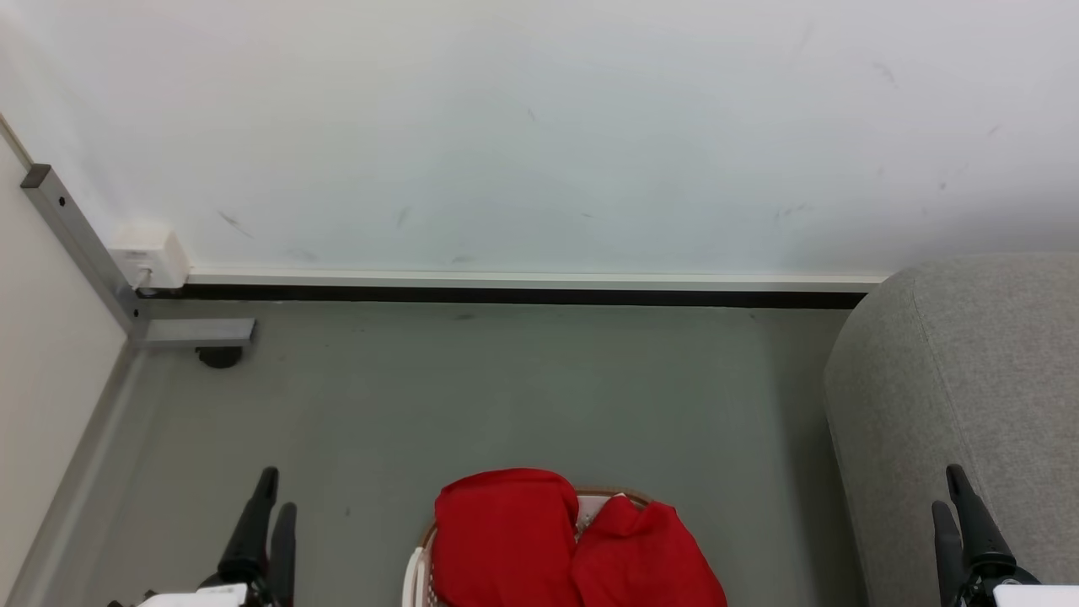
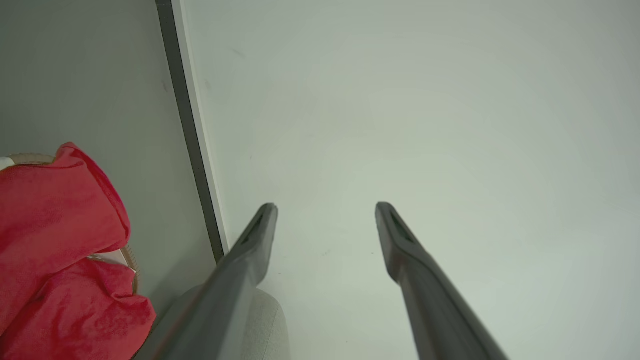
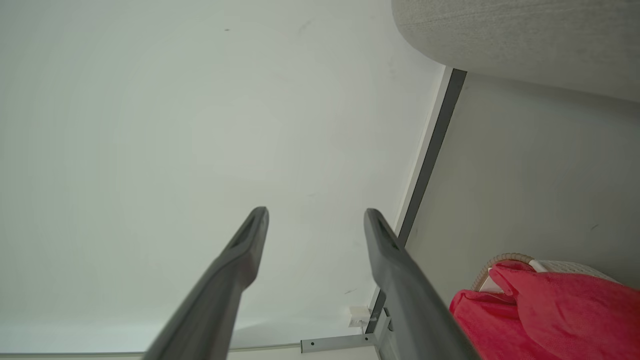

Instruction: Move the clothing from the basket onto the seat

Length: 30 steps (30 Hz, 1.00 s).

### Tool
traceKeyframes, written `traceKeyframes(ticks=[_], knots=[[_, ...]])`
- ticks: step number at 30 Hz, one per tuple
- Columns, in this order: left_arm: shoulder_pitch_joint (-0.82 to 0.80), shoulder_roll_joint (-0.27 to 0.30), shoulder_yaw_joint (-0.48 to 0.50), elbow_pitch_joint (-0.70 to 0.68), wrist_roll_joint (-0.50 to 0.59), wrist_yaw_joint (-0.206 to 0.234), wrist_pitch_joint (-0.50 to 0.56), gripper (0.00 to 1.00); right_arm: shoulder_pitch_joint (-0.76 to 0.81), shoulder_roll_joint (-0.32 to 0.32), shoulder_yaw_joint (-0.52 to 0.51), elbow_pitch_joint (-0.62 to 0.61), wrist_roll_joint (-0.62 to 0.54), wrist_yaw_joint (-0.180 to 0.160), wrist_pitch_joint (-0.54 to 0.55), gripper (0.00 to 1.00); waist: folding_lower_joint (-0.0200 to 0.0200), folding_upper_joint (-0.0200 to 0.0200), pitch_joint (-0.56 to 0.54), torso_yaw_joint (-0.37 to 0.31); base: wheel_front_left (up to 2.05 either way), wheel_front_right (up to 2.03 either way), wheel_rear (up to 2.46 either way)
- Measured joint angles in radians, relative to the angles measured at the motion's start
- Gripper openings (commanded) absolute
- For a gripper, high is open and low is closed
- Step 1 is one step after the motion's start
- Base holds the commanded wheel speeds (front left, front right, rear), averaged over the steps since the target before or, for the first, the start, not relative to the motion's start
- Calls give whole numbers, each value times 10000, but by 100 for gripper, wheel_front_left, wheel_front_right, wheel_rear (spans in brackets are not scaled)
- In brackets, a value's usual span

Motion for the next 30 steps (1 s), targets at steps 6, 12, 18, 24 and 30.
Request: traceKeyframes(ticks=[6,12,18,24,30], knots=[[-42,52,-230,-313,226,0,-328,100,-14,-4,182,-221,-267,0,-284,100,0,0,14,8,0,0,0],[-109,159,-414,-451,922,0,-604,100,-26,-10,362,-443,-932,0,-575,100,0,0,49,17,0,0,0],[-180,153,-359,-604,1998,0,-851,100,-99,-12,667,-568,-1921,0,-798,100,0,0,87,18,0,0,0],[-197,155,-359,-802,3298,0,-1104,100,-161,-15,884,-708,-2886,0,-1058,100,0,0,112,15,0,0,0],[-197,221,-468,-1011,4790,0,-1281,100,-175,-19,1087,-803,-4056,0,-1266,100,0,0,102,14,0,0,0]])
